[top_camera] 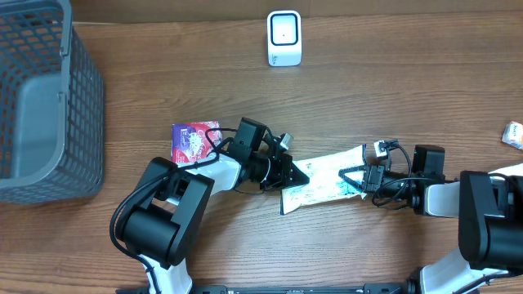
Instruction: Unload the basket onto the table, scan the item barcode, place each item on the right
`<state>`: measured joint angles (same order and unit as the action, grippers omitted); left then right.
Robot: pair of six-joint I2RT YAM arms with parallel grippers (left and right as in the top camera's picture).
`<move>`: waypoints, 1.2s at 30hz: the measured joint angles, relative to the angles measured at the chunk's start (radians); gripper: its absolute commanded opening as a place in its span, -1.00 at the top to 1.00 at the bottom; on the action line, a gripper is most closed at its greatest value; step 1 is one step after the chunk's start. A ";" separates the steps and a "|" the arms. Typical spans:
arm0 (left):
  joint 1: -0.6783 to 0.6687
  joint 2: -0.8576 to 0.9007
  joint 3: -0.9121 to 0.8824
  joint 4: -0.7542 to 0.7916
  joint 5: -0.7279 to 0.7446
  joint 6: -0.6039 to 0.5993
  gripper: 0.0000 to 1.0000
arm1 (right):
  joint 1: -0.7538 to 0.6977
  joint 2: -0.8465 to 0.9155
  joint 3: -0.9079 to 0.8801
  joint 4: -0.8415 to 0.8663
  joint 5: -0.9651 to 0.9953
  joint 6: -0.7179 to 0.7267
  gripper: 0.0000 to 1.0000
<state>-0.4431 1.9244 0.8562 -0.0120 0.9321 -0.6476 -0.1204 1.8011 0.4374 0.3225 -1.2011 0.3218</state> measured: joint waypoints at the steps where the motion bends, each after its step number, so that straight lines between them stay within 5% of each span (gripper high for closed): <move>1: 0.007 0.000 0.001 -0.008 0.000 0.003 0.91 | -0.004 0.000 0.000 0.001 -0.003 0.005 0.92; 7: 0.098 -0.051 0.071 -0.212 -0.050 0.090 0.78 | -0.034 -0.016 0.000 0.008 -0.024 0.031 0.92; 14: 0.223 -0.180 0.354 -0.666 -0.245 0.279 0.70 | -0.036 -0.021 0.006 0.039 -0.126 0.047 0.92; 19: 0.281 -0.233 0.517 -0.813 -0.380 0.375 0.64 | -0.036 -0.040 0.050 0.129 -0.201 0.142 0.92; 24: 0.330 -0.236 0.546 -0.826 -0.438 0.411 0.52 | -0.036 -0.112 0.106 0.424 -0.233 0.465 0.92; 31: 0.340 -0.236 0.546 -0.822 -0.467 0.420 0.43 | -0.036 -0.191 0.191 1.106 -0.266 1.114 0.92; 36: 0.340 -0.236 0.546 -0.815 -0.478 0.420 0.43 | -0.036 -0.203 0.240 1.163 -0.311 1.377 0.92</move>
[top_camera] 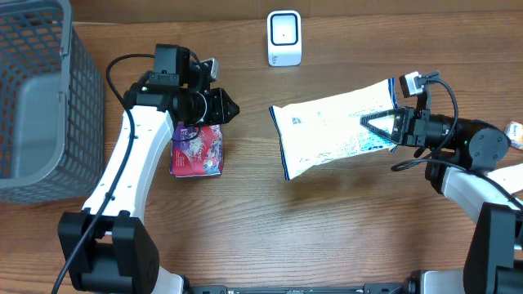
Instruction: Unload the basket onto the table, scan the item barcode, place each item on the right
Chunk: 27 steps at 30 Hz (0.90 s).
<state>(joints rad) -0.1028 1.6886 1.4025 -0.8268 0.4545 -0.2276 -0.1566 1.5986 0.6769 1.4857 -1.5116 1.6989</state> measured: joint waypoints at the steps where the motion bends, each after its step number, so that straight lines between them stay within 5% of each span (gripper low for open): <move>1: 0.000 0.000 0.000 0.001 0.000 0.000 0.42 | 0.000 0.000 0.000 -0.006 -0.010 0.027 0.92; 4: 0.000 0.000 0.000 0.002 0.000 -0.001 0.43 | 0.000 0.000 0.000 -0.013 -0.007 0.078 0.92; 7: 0.000 0.000 0.000 0.004 0.001 -0.009 0.89 | 0.000 0.000 0.000 -0.013 -0.004 0.105 0.92; 15: 0.000 0.000 0.013 0.173 0.221 -0.061 0.92 | 0.000 0.000 0.000 -0.155 -0.008 0.063 0.92; 23: 0.000 0.000 0.159 0.532 0.533 -0.374 0.92 | 0.000 0.000 0.000 -0.322 -0.019 -0.079 0.92; 27: -0.015 0.000 0.174 0.586 0.615 -0.558 0.91 | 0.000 0.000 0.000 -0.324 -0.019 -0.109 0.92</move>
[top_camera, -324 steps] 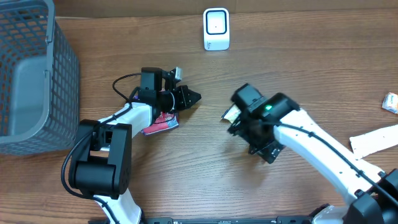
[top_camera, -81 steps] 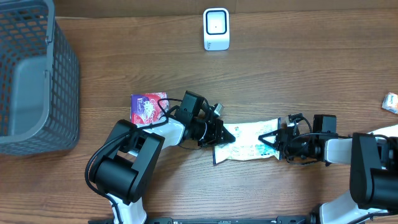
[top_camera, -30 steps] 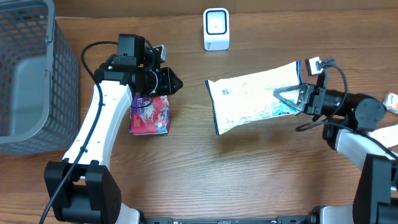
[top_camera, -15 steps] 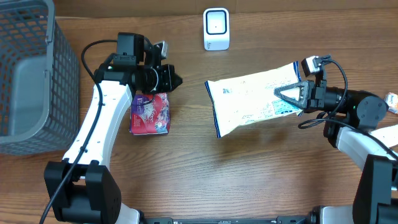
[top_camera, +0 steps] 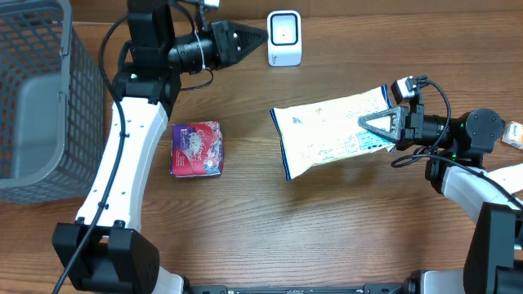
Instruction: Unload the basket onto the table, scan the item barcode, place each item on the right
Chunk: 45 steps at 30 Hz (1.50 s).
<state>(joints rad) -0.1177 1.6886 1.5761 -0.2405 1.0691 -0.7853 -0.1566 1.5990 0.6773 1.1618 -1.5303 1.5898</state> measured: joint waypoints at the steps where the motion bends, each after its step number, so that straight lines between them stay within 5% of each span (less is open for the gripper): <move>1: -0.010 0.000 0.000 -0.012 0.010 -0.031 0.92 | 0.000 0.000 0.000 -0.001 0.000 -0.007 0.92; 13: -0.225 0.000 0.000 -0.139 0.057 -0.169 0.92 | 0.000 0.000 0.000 -0.055 0.013 -0.077 0.92; 19: -0.222 0.000 -0.022 -0.311 0.032 -0.173 0.92 | 0.000 0.000 0.000 -0.055 0.020 -0.087 0.92; 26: -0.221 0.000 -0.160 -0.320 0.018 -0.169 0.92 | 0.000 0.000 0.000 -0.055 0.029 -0.092 0.92; 34: -0.169 0.000 -0.267 -0.322 0.039 -0.136 0.92 | -0.003 0.000 0.000 -0.055 0.031 -0.095 0.92; 45: 0.020 0.000 -0.271 -0.452 0.050 0.058 0.92 | -0.041 0.000 0.000 -0.049 0.042 -0.087 0.92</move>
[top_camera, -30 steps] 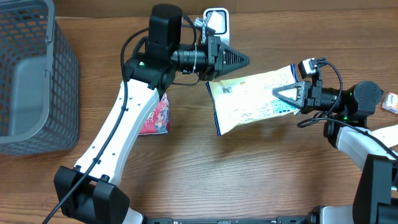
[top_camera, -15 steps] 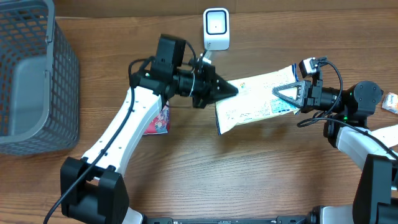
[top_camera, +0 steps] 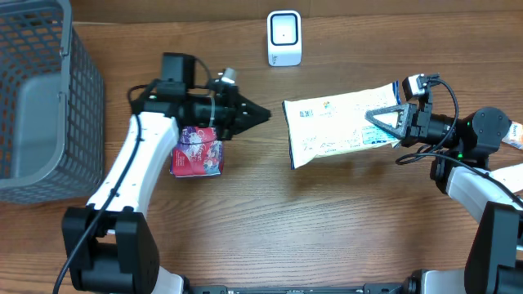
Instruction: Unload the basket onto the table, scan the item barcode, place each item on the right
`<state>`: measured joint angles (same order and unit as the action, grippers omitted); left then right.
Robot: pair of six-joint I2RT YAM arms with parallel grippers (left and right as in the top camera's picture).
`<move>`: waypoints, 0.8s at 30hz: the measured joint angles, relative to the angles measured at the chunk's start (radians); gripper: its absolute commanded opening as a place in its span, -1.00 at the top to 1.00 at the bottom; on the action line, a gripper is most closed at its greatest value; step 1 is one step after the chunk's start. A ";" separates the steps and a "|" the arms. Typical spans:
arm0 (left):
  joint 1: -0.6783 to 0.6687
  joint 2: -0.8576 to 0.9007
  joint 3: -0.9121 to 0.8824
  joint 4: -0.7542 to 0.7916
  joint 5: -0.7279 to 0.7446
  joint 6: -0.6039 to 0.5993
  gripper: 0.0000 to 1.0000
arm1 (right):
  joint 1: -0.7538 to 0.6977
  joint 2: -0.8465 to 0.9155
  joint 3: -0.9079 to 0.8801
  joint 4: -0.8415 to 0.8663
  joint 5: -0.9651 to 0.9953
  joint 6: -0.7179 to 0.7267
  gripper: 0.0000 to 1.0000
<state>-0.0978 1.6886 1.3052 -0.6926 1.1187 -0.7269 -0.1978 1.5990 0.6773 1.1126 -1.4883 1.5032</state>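
Note:
A white packet with blue print point(top_camera: 339, 126) hangs above the table right of centre. My right gripper point(top_camera: 384, 122) is shut on its right end. The white scanner point(top_camera: 284, 38) stands at the back centre, apart from the packet. My left gripper point(top_camera: 260, 114) points right toward the packet's left edge with a small gap between them. Its fingers meet in a point with nothing between them. A purple packet point(top_camera: 197, 151) lies on the table, partly under the left arm.
A grey mesh basket point(top_camera: 41, 106) fills the left side of the table. A small wrapped item point(top_camera: 515, 132) lies at the right edge. Brown wooden tabletop point(top_camera: 261, 220) spans the front.
My left gripper was up beside the scanner; it is now lower, over the purple packet, pointing at the white packet. The white packet in my right gripper has shifted slightly right and back.
Both grippers were at the white packet lying near the table's front, one at each end. Then my right gripper held it lifted while the left was over the purple packet. The left then pointed beside the scanner, and now sits near the packet's left edge.

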 measured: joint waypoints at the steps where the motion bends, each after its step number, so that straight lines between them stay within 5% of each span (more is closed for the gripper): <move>1: 0.017 0.000 -0.002 -0.013 -0.006 0.019 0.92 | 0.000 0.000 0.001 0.009 -0.003 0.004 0.92; 9: 0.072 0.000 -0.003 -0.060 -0.129 0.133 0.92 | 0.000 0.000 0.053 0.175 -0.040 0.128 0.92; 24: 0.072 0.000 -0.003 -0.072 -0.317 0.167 0.92 | 0.000 0.000 0.076 0.248 -0.031 0.346 0.92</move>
<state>-0.0261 1.6886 1.3018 -0.7643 0.8021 -0.5594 -0.1978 1.5990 0.7532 1.3609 -1.5188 1.8496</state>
